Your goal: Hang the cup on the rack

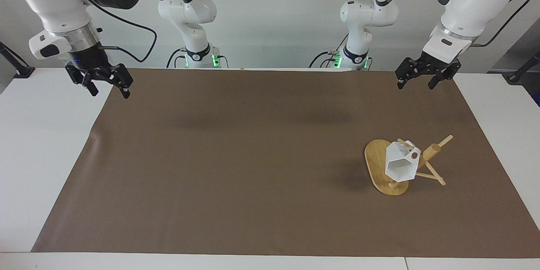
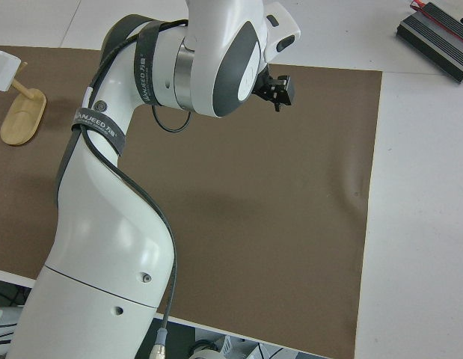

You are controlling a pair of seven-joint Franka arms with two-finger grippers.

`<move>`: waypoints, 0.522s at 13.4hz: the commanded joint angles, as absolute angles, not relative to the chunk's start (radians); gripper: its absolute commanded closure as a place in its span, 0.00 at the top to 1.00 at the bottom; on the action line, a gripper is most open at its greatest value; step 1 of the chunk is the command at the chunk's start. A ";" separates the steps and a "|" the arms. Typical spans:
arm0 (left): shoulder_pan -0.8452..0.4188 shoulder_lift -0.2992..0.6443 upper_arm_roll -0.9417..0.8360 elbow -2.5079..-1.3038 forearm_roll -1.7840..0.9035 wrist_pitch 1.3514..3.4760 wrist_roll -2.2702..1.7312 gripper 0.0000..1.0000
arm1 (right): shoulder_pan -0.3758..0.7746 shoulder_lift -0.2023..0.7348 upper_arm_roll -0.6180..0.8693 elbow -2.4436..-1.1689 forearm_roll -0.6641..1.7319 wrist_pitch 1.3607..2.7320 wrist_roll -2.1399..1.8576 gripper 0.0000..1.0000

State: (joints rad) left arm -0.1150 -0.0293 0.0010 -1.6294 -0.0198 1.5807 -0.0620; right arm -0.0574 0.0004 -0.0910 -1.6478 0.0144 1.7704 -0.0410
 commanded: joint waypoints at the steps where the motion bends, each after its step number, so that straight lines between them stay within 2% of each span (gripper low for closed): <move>1: -0.130 -0.066 0.008 -1.666 0.003 1.574 -0.051 1.00 | -0.061 -0.017 -0.086 -1.664 0.014 1.759 -0.051 1.00; 7: -0.132 -0.069 0.008 -1.660 0.008 1.545 -0.051 1.00 | -0.061 -0.017 -0.086 -1.664 0.014 1.759 -0.049 1.00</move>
